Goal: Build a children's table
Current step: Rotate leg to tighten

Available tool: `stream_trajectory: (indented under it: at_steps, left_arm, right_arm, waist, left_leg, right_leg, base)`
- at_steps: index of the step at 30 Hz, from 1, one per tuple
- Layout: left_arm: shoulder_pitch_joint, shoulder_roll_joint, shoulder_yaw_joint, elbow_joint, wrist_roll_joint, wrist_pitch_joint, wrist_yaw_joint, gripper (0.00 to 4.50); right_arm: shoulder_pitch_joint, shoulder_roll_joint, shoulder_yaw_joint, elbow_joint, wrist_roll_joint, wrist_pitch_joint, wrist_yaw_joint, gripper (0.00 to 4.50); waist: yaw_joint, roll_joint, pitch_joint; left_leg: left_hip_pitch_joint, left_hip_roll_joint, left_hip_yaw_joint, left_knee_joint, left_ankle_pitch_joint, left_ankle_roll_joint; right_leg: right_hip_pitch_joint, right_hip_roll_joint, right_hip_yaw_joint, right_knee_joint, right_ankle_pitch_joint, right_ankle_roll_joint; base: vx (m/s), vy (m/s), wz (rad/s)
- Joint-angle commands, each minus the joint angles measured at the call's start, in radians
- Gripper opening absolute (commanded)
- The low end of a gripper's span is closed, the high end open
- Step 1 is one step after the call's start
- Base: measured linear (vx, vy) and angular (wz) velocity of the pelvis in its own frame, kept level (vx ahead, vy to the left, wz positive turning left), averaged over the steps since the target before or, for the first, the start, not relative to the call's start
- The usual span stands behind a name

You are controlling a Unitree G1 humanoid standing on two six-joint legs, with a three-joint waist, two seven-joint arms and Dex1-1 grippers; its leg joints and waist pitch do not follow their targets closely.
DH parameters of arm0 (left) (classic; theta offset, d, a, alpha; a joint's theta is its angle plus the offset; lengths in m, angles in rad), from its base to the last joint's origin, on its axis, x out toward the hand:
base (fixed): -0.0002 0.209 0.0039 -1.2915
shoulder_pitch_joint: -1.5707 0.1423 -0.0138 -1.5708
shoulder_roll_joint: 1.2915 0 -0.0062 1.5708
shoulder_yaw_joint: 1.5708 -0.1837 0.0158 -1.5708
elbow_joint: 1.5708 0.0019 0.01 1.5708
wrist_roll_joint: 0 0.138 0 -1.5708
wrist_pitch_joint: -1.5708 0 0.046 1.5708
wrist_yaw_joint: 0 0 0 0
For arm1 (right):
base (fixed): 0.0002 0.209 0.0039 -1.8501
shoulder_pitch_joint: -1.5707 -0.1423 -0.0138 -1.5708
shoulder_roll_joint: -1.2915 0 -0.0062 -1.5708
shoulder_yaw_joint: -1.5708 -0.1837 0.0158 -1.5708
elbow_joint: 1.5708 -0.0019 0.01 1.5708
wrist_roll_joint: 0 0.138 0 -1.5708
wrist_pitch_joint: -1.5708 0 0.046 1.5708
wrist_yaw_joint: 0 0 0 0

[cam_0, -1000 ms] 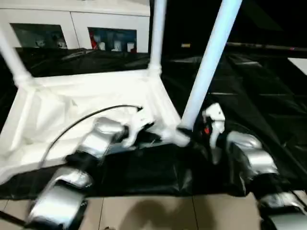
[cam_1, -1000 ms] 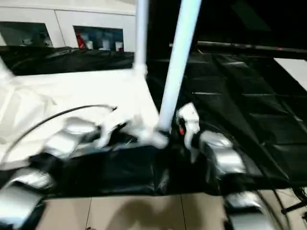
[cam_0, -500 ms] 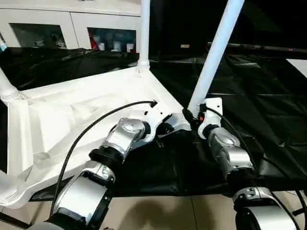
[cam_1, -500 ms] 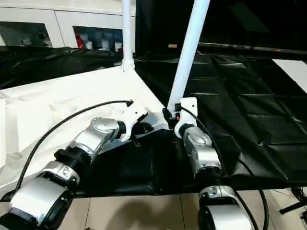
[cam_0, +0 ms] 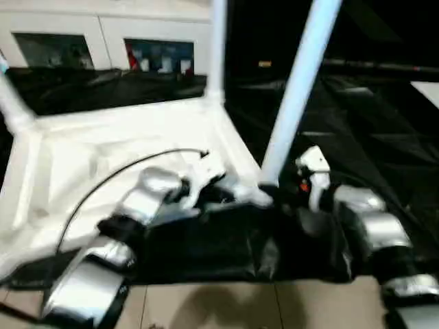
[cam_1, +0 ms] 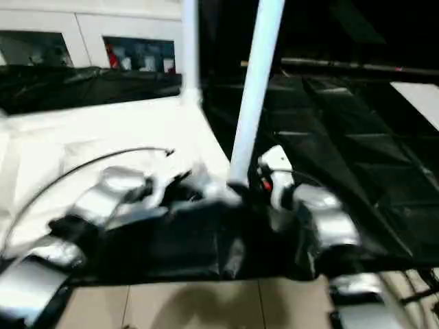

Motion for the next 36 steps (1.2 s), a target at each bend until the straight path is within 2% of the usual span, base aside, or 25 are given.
stream_trajectory:
  at_steps: [1, 3, 5, 8, 15, 17, 18, 19, 22, 25, 26, 27, 28, 29, 30, 31, 32, 35, 36]
  left_arm:
    - [0.025, -0.005, -0.06, -0.013, -0.003, 0.023, -0.089, 0.0]
    - [0.03, 0.002, -0.063, -0.024, -0.003, 0.028, -0.108, 0.0]
    - [0.034, 0.004, -0.061, -0.028, -0.001, 0.026, -0.108, 0.0]
    - [0.043, 0.009, -0.062, -0.049, -0.004, 0.039, -0.109, 0.0]
    - [0.047, 0.013, -0.062, -0.064, -0.005, 0.053, -0.105, 0.0]
    - [0.039, 0.001, -0.053, -0.046, 0.0, 0.054, -0.07, 0.0]
    - [0.029, -0.012, -0.045, -0.024, 0.011, 0.055, -0.024, 0.0]
    - [0.025, -0.016, -0.043, -0.016, 0.015, 0.055, -0.008, 0.0]
    - [-0.03, -0.08, 0.003, 0.087, 0.047, 0.072, 0.228, 0.0]
    - [-0.095, -0.162, 0.063, 0.191, 0.046, 0.093, 0.464, 0.0]
    - [-0.097, -0.165, 0.064, 0.194, 0.046, 0.092, 0.471, 0.0]
    - [-0.118, -0.196, 0.079, 0.226, 0.039, 0.083, 0.523, 0.0]
    - [-0.119, -0.197, 0.079, 0.229, 0.039, 0.082, 0.526, 0.0]
    - [-0.133, -0.221, 0.081, 0.254, 0.04, 0.059, 0.551, 0.0]
    - [-0.136, -0.227, 0.079, 0.258, 0.041, 0.054, 0.551, 0.0]
    - [-0.142, -0.237, 0.076, 0.269, 0.045, 0.035, 0.545, 0.0]
    - [-0.142, -0.237, 0.077, 0.27, 0.045, 0.034, 0.545, 0.0]
    - [-0.145, -0.237, 0.068, 0.275, 0.05, 0.01, 0.523, 0.0]
    - [-0.149, -0.239, 0.064, 0.286, 0.053, -0.002, 0.52, 0.0]
  right_arm:
    - [0.0, -0.03, -0.014, -0.01, 0.002, 0.009, -0.001, 3.15]
    - [-0.002, -0.036, -0.007, -0.016, 0.016, 0.032, 0.029, 3.15]
    - [-0.001, -0.036, 0.005, -0.023, 0.023, 0.047, 0.066, 3.15]
    - [-0.001, -0.03, 0.007, -0.025, 0.031, 0.059, 0.086, 2.8]
    - [0.002, -0.018, 0.0, -0.016, 0.042, 0.062, 0.083, 2.39]
    - [-0.001, -0.002, -0.019, 0.009, 0.034, 0.041, 0.025, 2.35]
    - [-0.008, 0.01, -0.036, 0.035, 0.025, 0.031, -0.029, 2.33]
    - [-0.011, 0.014, -0.042, 0.044, 0.022, 0.029, -0.048, 2.3]
    - [-0.035, 0.064, -0.109, 0.13, 0.006, 0.01, -0.262, 2.22]
    - [-0.037, 0.143, -0.179, 0.176, 0.016, 0.019, -0.504, 2.17]
    - [-0.037, 0.146, -0.181, 0.177, 0.016, 0.019, -0.512, 2.14]
    - [-0.038, 0.19, -0.21, 0.195, 0.022, 0.022, -0.63, 2.13]
    - [-0.038, 0.194, -0.211, 0.196, 0.022, 0.021, -0.635, 2.12]
    - [-0.035, 0.242, -0.217, 0.195, 0.026, 0.018, -0.695, 2.12]
    - [-0.032, 0.256, -0.209, 0.189, 0.021, 0.018, -0.698, 2.12]
    - [-0.028, 0.277, -0.184, 0.178, 0.001, 0.005, -0.694, 2.12]
    - [-0.028, 0.278, -0.182, 0.178, 0.0, 0.005, -0.693, 2.12]
    - [-0.027, 0.286, -0.18, 0.167, 0.005, -0.015, -0.674, 2.12]
    - [-0.026, 0.291, -0.182, 0.162, 0.006, -0.021, -0.676, 2.46]
  waist:
    - [0.003, 0.0, -0.057]
    - [0.004, -0.002, -0.056]
    - [0.006, -0.002, -0.057]
    - [0.009, -0.005, -0.057]
    - [0.01, -0.004, -0.058]
    - [0.009, -0.004, -0.057]
    - [0.009, 0.002, -0.057]
    - [0.006, 0.0, -0.055]
    - [0.002, -0.001, -0.053]
    - [0.001, 0.0, -0.054]
    - [0.002, 0.0, -0.056]
    - [0.002, 0.001, -0.058]
    - [0.001, 0.0, -0.059]
    - [0.001, 0.005, -0.059]
    - [0.0, 0.002, -0.059]
    - [0.002, 0.007, -0.059]
    - [0.001, 0.008, -0.057]
    - [0.0, 0.007, -0.055]
    - [0.0, 0.009, -0.055]
  left_leg:
    - [0.001, 0.024, 0.005, -0.056, -0.153, 0.099]
    - [0.001, 0.025, 0.005, -0.057, -0.164, 0.086]
    - [0.002, 0.024, 0.006, -0.055, -0.155, 0.088]
    - [-0.001, 0.024, 0.006, -0.054, -0.141, 0.088]
    - [0.0, 0.022, 0.005, -0.053, -0.137, 0.08]
    - [0.0, 0.022, 0.006, -0.053, -0.138, 0.078]
    - [0.0, 0.021, 0.004, -0.055, -0.147, 0.071]
    - [0.001, 0.02, 0.006, -0.055, -0.156, 0.067]
    - [0.006, 0.019, 0.004, -0.059, -0.21, 0.034]
    - [0.005, 0.016, 0.003, -0.058, -0.209, 0.016]
    - [0.004, 0.016, 0.002, -0.058, -0.199, 0.013]
    - [0.0, 0.013, 0.002, -0.057, -0.173, 0.017]
    - [0.0, 0.014, 0.002, -0.057, -0.169, 0.018]
    - [0.0, 0.011, 0.002, -0.056, -0.165, 0.023]
    - [0.0, 0.011, 0.002, -0.056, -0.168, 0.025]
    - [-0.001, 0.01, 0.002, -0.057, -0.176, 0.029]
    - [-0.001, 0.01, 0.002, -0.059, -0.187, 0.032]
    - [0.001, 0.013, 0.0, -0.062, -0.23, 0.029]
    - [0.002, 0.014, -0.001, -0.063, -0.232, 0.028]
  right_leg:
    - [0.056, -0.047, 0.04, -0.062, -0.063, -0.281]
    - [0.057, -0.047, 0.04, -0.063, -0.082, -0.282]
    - [0.057, -0.047, 0.04, -0.061, -0.066, -0.285]
    - [0.059, -0.049, 0.04, -0.059, -0.058, -0.282]
    - [0.058, -0.048, 0.04, -0.06, -0.073, -0.272]
    - [0.056, -0.048, 0.04, -0.06, -0.074, -0.271]
    - [0.058, -0.049, 0.04, -0.062, -0.091, -0.266]
    - [0.054, -0.048, 0.041, -0.065, -0.103, -0.263]
    - [0.051, -0.049, 0.04, -0.077, -0.209, -0.239]
    - [0.05, -0.047, 0.041, -0.078, -0.223, -0.215]
    - [0.051, -0.047, 0.041, -0.077, -0.214, -0.215]
    - [0.054, -0.046, 0.04, -0.075, -0.175, -0.213]
    - [0.054, -0.046, 0.041, -0.074, -0.16, -0.214]
    - [0.054, -0.045, 0.04, -0.074, -0.142, -0.214]
    - [0.055, -0.045, 0.04, -0.075, -0.141, -0.213]
    - [0.056, -0.044, 0.039, -0.077, -0.153, -0.209]
    - [0.053, -0.045, 0.039, -0.081, -0.167, -0.207]
    - [0.053, -0.046, 0.038, -0.087, -0.223, -0.192]
    - [0.052, -0.046, 0.038, -0.086, -0.224, -0.192]
  base:
    - [0.0, 0.0, 0.0]
    - [0.0, 0.0, 0.0]
    - [0.0, 0.0, 0.0]
    - [0.0, 0.0, 0.0]
    - [0.0, 0.0, 0.0]
    - [0.0, 0.0, 0.0]
    - [0.0, 0.0, 0.0]
    - [0.0, 0.0, 0.0]
    - [0.0, 0.0, 0.0]
    - [0.0, 0.0, 0.0]
    - [0.0, 0.0, 0.0]
    - [0.0, 0.0, 0.0]
    - [0.0, 0.0, 0.0]
    - [0.0, 0.0, 0.0]
    - [0.0, 0.0, 0.0]
    - [0.0, 0.0, 0.0]
    - [0.0, 0.0, 0.0]
    - [0.0, 0.0, 0.0]
    - [0.0, 0.0, 0.0]
